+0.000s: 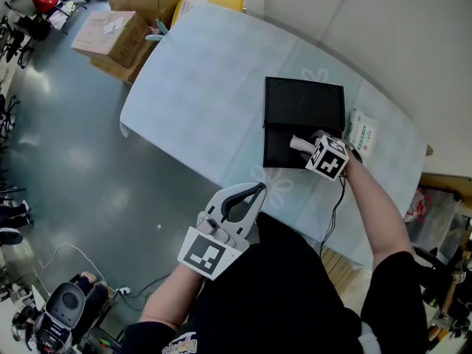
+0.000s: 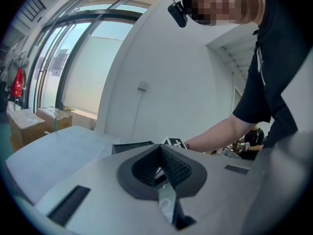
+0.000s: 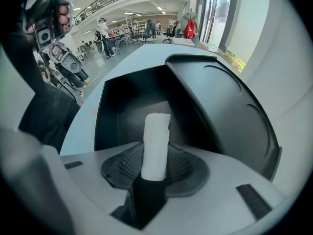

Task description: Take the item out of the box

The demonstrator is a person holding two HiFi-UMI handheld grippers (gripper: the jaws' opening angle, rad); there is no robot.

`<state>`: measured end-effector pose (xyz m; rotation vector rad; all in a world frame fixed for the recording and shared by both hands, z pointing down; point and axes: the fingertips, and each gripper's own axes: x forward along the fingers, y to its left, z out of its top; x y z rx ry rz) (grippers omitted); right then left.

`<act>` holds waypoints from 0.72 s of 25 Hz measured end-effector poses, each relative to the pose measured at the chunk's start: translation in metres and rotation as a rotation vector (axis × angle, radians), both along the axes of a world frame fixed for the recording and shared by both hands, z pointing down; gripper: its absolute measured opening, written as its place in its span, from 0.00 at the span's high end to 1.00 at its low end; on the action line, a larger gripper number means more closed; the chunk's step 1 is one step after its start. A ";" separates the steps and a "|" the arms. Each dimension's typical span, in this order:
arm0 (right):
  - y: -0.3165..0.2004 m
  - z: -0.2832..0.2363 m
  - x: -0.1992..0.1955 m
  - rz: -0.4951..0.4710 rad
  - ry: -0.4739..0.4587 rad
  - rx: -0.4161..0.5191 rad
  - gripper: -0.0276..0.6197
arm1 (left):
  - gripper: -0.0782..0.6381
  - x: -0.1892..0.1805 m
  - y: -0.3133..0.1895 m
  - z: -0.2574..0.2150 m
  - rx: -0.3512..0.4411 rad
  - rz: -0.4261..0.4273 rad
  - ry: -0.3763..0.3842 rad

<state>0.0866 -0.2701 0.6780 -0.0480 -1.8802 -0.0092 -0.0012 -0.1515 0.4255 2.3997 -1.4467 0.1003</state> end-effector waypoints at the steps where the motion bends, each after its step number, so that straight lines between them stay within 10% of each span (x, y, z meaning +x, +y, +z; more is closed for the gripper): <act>1: 0.000 0.000 0.000 0.003 0.000 0.002 0.74 | 0.88 0.000 0.001 0.000 -0.002 0.001 0.000; 18: 0.012 -0.063 -0.019 0.108 -0.135 0.141 0.75 | 0.88 -0.010 0.029 -0.017 0.040 0.073 -0.010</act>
